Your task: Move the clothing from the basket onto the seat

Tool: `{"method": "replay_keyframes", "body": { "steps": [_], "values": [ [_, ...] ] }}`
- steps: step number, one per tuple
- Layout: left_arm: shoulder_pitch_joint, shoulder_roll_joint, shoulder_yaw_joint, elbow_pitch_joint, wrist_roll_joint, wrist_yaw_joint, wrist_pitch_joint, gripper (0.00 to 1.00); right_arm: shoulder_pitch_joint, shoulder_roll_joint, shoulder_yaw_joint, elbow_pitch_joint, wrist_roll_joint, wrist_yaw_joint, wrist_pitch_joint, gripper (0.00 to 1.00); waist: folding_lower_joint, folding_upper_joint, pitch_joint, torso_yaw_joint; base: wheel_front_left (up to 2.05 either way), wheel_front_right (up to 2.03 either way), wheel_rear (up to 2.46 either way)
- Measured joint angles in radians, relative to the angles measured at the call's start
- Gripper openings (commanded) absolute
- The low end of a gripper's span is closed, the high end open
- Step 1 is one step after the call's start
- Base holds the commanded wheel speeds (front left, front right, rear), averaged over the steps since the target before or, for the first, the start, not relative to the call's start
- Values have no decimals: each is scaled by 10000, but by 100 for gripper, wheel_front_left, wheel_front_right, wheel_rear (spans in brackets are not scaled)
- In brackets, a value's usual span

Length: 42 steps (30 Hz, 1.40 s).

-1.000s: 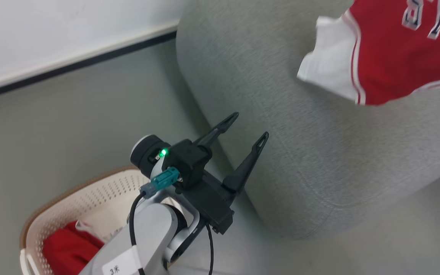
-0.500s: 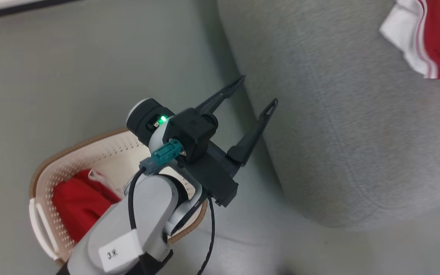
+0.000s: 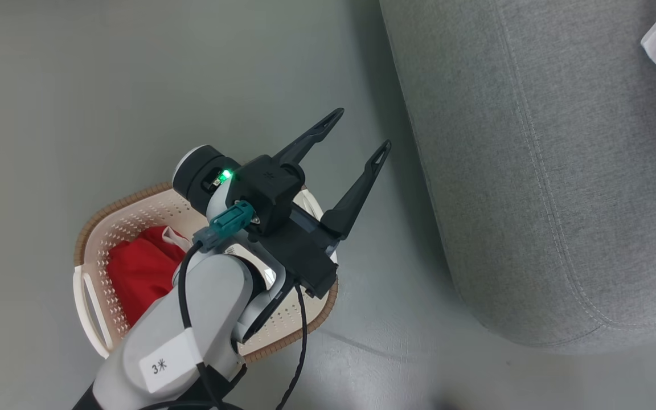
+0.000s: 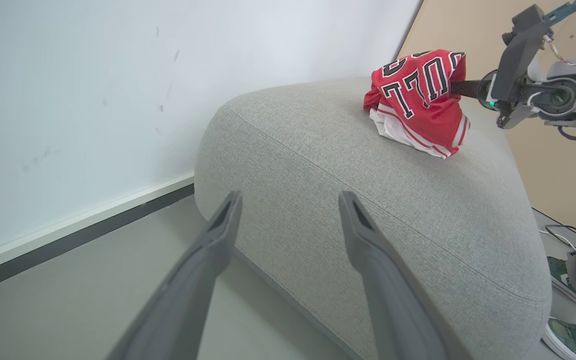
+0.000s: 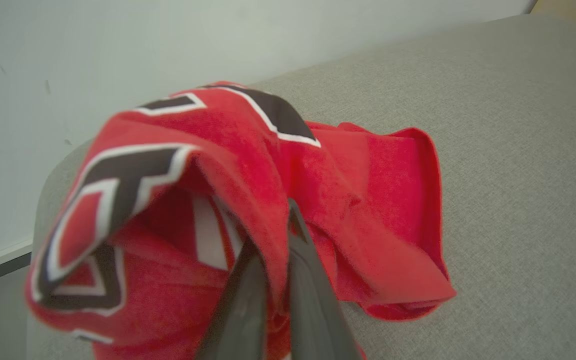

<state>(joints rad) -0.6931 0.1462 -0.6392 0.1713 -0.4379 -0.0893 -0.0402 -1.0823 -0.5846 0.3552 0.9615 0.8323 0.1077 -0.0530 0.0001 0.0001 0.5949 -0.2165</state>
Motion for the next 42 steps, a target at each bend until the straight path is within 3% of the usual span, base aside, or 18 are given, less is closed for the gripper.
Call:
{"method": "replay_keyframes", "body": {
  "steps": [4, 5, 6, 7, 8, 22, 33, 42],
  "values": [
    [16, -46, 36, 165, -42, 0, -180, 100, 168, 98, 203, 545, -75, 40, 198, 0, -2, 0, -173, 15, 0, 0, 0],
    [33, -48, 42, 196, -65, -2, -217, 100, 168, 90, 234, 650, -94, 40, 228, 4, -2, -1, -225, 17, 0, 0, 0],
    [54, -46, 63, 238, -77, -2, -247, 100, 163, 88, 270, 742, -151, 71, 259, 30, -2, 0, -279, 18, 0, 0, 0],
    [66, -36, 81, 290, -81, -2, -290, 100, 161, 92, 313, 807, -174, 71, 263, 46, -2, -1, -335, 17, 0, 0, 0],
    [72, -31, 100, 345, -84, -2, -357, 100, 157, 107, 357, 855, -178, 71, 268, 100, -2, -1, -396, 13, 0, 0, 0],
    [805, 56, 393, 1095, -485, -79, -1145, 100, 233, 389, 1685, 1160, -999, 159, 533, 100, -3, -1, -1703, -204, 0, 0, 0],
    [1949, 163, 1022, 1354, -905, 211, -1732, 100, 1518, 326, 2451, -566, -1085, 159, -368, 100, -3, -2, -3161, -306, 0, 0, 0],
    [3073, 301, 1407, 1597, -1164, 616, -1918, 100, 3266, 198, 2462, -1687, -558, 159, -1404, 100, -4, -3, -4363, 56, 0, 0, 0]
  ]
}}
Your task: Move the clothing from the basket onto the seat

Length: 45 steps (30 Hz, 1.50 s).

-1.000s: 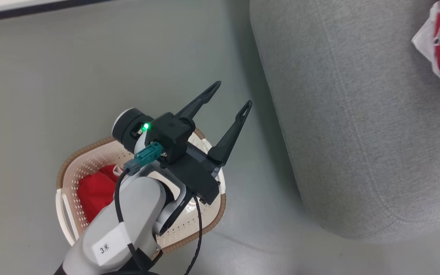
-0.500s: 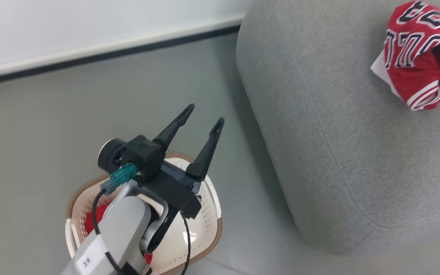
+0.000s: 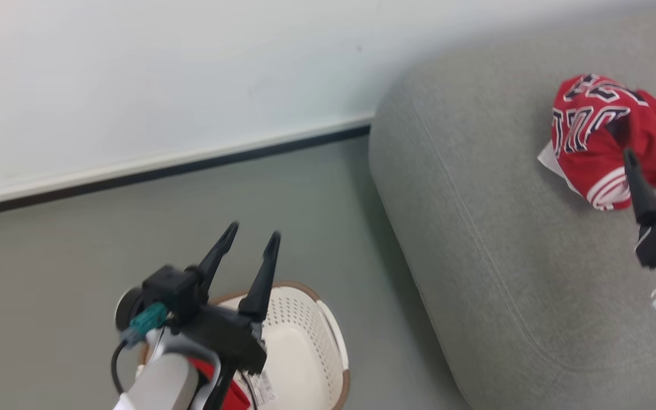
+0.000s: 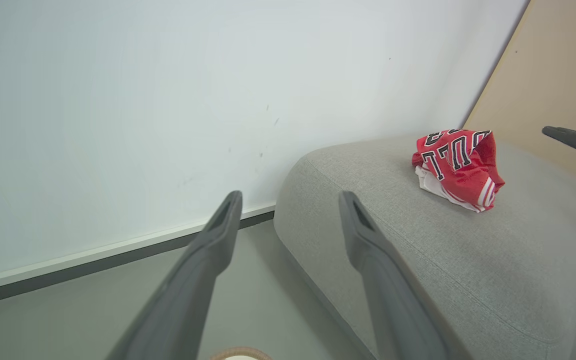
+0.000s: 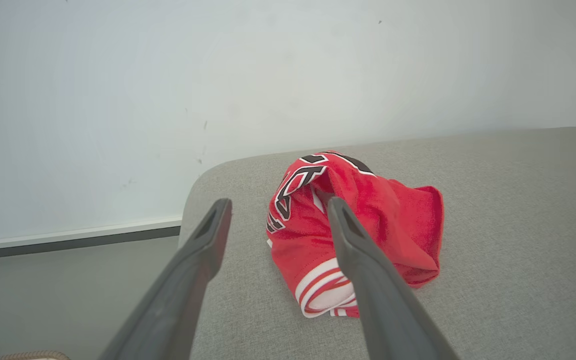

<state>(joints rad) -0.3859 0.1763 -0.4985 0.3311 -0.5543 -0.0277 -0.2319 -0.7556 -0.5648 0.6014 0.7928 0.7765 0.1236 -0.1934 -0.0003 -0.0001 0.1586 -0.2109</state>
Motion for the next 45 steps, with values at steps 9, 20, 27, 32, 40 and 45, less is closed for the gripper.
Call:
{"method": "replay_keyframes", "body": {
  "steps": [9, 20, 27, 32, 40, 45],
  "values": [
    [1154, 228, 556, -261, -155, 537, -92, 100, 1795, -98, -324, -1448, 163, -59, -474, 100, 1, 0, -762, 848, 0, 0, 0],
    [2110, 556, 1131, -830, -94, 991, -171, 100, 4667, 244, -1152, -3983, 522, -1352, -560, 100, 1, -1, -1444, 2241, 0, 0, 0],
    [2431, 529, 1344, -1106, -52, 1089, -174, 100, 6012, 382, -1605, -5400, 282, -1858, -562, 100, 2, 0, -1620, 2890, 0, 0, 0],
    [2932, 562, 1756, -1149, -29, 1248, -176, 100, 6321, 773, -1636, -6155, -109, -1933, -560, 100, 3, 1, -1753, 3136, 0, 0, 0],
    [3366, 495, 2080, -1442, 31, 1319, -176, 100, 6990, 897, -2098, -6966, -629, -2167, -562, 100, 2, 1, -1881, 3063, 0, 0, 0],
    [3392, 384, 2236, -1607, 111, 1335, -176, 100, 7256, 1005, -2378, -7308, -938, -2297, -562, 100, 3, 1, -1865, 2966, 0, 0, 0]
  ]
}}
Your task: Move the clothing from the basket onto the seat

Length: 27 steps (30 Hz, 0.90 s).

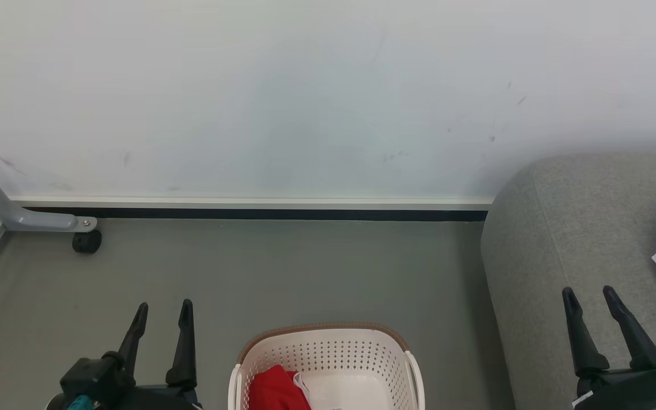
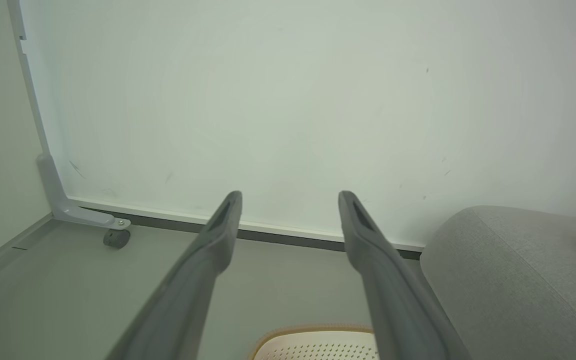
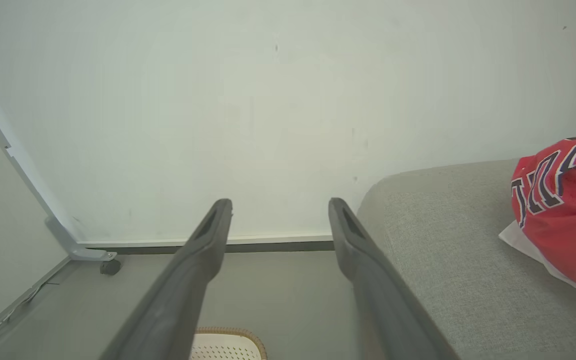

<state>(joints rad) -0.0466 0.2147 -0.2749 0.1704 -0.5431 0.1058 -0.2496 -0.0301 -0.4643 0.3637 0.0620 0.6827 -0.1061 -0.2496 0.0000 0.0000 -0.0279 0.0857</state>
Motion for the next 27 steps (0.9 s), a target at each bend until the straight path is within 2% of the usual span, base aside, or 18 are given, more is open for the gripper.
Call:
{"method": "replay_keyframes", "body": {
  "steps": [27],
  "values": [
    [31, -228, 213, -596, 527, -2, -2, 100, 331, 334, -713, -798, -838, -96, -42, 100, 0, 0, 540, -266, 0, 0, 0]
  ]
}}
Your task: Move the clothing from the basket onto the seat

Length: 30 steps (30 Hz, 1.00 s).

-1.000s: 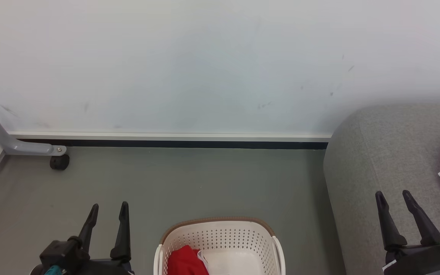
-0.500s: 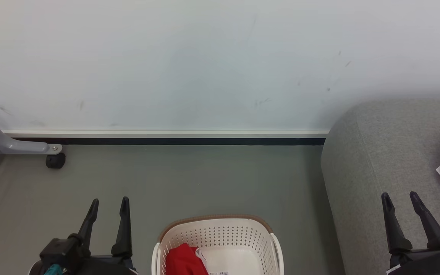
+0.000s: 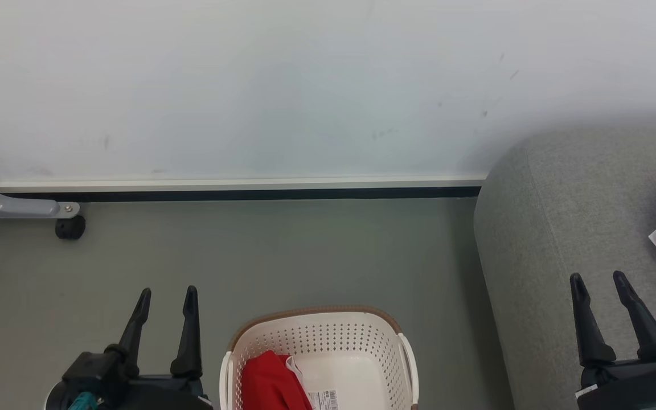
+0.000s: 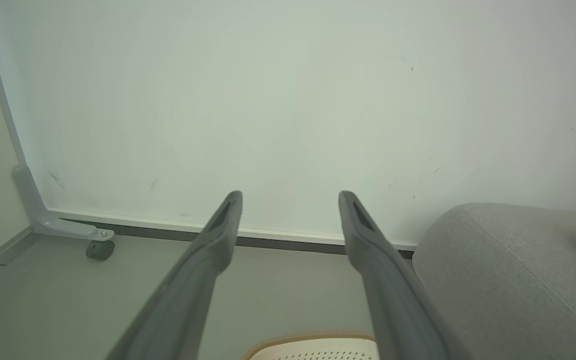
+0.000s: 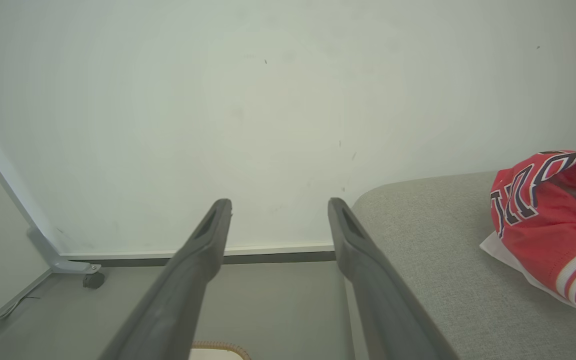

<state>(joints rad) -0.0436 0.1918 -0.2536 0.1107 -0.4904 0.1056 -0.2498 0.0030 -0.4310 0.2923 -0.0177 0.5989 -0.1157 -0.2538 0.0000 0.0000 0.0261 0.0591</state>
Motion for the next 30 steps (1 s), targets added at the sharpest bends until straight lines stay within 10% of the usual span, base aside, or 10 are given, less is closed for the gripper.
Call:
{"method": "replay_keyframes", "body": {
  "steps": [30],
  "values": [
    [-2873, -196, -679, 1965, 673, -261, 654, 100, -2466, -15, -142, -711, -284, 508, -29, 100, 2, 2, 3234, -1150, 0, 0, 0]
  ]
}}
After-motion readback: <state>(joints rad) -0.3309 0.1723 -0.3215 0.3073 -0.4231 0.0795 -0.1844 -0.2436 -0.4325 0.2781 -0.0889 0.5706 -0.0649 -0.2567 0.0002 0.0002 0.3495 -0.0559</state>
